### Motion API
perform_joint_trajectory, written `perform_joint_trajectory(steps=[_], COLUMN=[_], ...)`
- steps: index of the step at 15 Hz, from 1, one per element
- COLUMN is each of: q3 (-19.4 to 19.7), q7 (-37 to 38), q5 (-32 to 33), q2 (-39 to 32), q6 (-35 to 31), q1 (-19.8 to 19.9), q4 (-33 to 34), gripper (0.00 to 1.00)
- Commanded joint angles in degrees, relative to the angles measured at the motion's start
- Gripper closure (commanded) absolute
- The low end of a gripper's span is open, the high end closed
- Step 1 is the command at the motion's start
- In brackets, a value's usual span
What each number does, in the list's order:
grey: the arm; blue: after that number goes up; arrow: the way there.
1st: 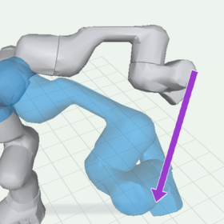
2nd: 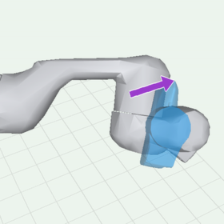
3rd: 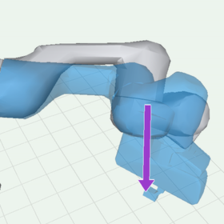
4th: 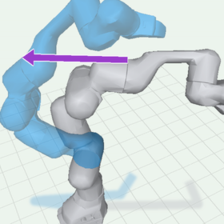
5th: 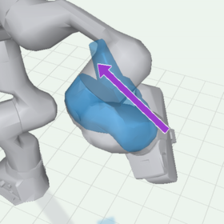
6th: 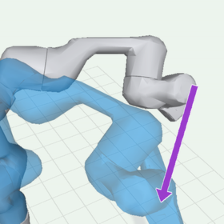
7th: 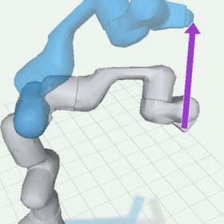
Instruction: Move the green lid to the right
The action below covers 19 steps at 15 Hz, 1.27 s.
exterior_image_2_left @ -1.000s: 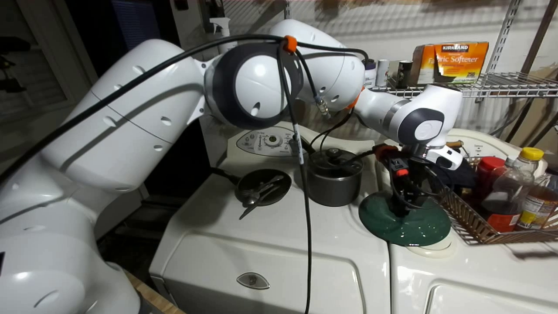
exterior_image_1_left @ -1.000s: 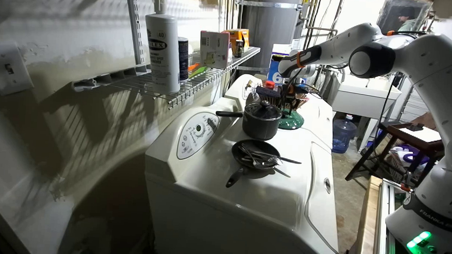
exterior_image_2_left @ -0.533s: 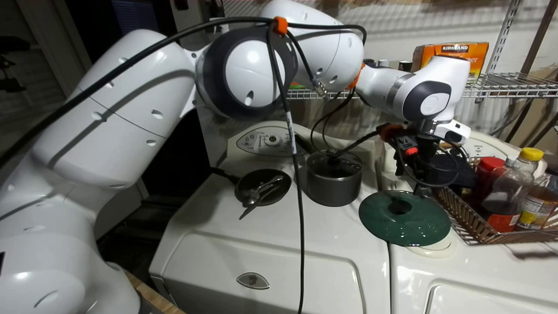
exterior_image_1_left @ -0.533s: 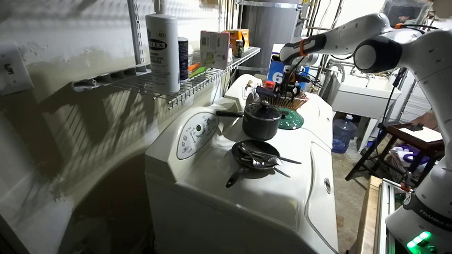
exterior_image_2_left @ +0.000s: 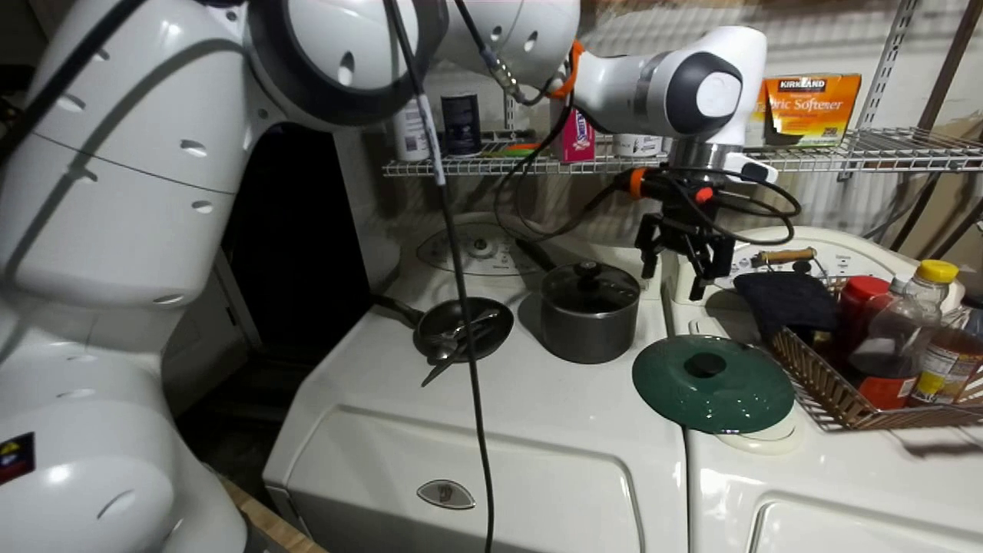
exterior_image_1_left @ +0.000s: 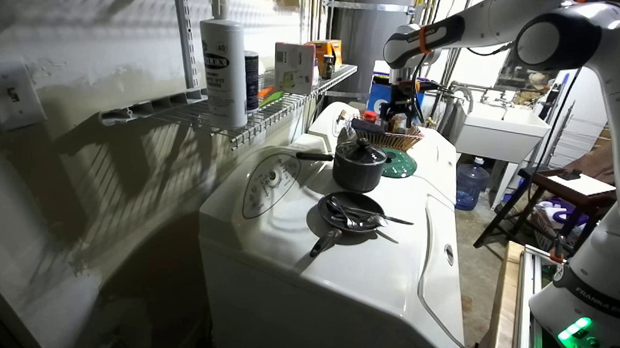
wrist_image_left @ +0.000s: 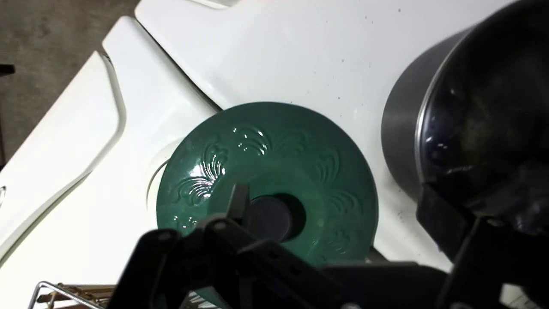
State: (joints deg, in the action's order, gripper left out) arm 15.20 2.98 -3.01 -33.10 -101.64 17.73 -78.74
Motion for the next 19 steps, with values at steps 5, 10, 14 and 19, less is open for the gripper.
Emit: perform_joint_trajectory(steps=[5, 10, 14, 19], q3=[-2.96, -8.98, -14.47, -13.74], q7=[-2.99, -6.78, -10.18, -7.16], q5=[19.46, 22.53, 19.79, 20.23], q2=[21.47, 34.22, 42.9, 38.24], q6=[-1.49, -1.47, -1.12, 0.07], q1=[-10.46, -14.45, -18.26, -16.85], q4=[-24.1, -37.64, -46.96, -41.63], gripper=[0.0, 0.0, 0.0, 0.0])
